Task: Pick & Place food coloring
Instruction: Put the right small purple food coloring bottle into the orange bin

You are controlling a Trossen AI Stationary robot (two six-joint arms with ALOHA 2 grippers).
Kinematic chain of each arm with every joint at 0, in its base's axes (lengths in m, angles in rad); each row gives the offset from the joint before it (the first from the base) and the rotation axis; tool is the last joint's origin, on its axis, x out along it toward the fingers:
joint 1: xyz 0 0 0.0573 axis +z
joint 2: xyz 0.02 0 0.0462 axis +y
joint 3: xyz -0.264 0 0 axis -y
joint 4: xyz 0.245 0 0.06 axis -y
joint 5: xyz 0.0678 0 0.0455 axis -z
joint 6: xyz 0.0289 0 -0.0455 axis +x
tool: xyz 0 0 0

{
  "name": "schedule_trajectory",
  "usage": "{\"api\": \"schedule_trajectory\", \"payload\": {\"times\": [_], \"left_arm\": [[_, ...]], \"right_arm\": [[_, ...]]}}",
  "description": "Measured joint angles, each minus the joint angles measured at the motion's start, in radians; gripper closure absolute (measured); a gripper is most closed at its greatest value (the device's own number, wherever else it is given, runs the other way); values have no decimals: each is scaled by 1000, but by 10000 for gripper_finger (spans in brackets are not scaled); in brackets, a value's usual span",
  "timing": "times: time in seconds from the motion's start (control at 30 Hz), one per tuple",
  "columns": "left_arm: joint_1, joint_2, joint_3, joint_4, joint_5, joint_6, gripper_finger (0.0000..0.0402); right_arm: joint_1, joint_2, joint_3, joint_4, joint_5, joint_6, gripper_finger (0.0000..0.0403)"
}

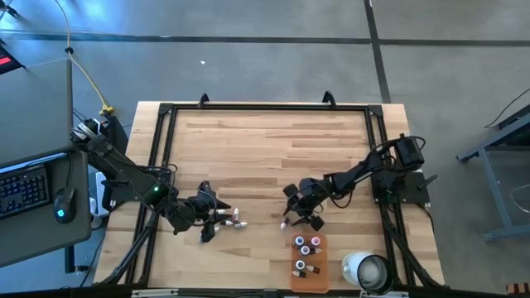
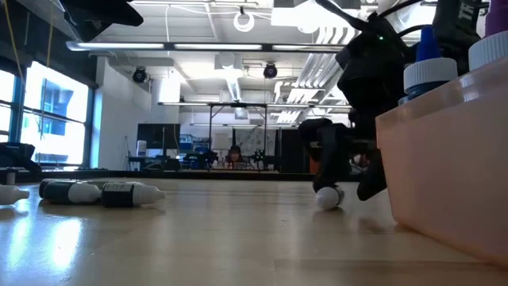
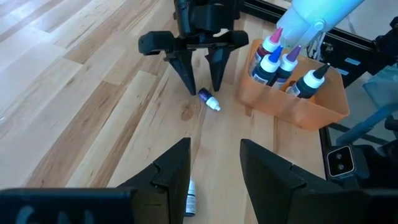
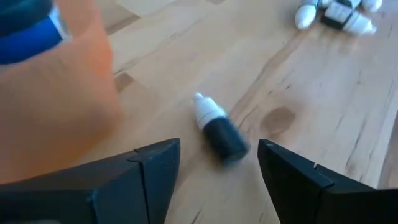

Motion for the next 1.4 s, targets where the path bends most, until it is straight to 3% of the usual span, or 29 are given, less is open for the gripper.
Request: {"api": "schedule_trajectory", "payload": {"times": [0.33, 0.6, 0.77, 0.97, 1.4], "left_arm": [[0, 0, 0, -4, 0, 26, 264], [0, 0, 0, -4, 21, 25, 264], [0, 0, 0, 2, 51, 23, 264], [0, 0, 0, 1, 52, 23, 264], [0, 0, 0, 2, 58, 23, 264]], "right_arm": [[0, 52, 10, 42, -25, 38, 225], [-21, 66, 120, -29, -26, -63, 208], [-21, 66, 177, -125, -131, -143, 201], [-16, 66, 229, -187, -143, -241, 201], [-33, 72, 241, -316, -168, -313, 201]]}}
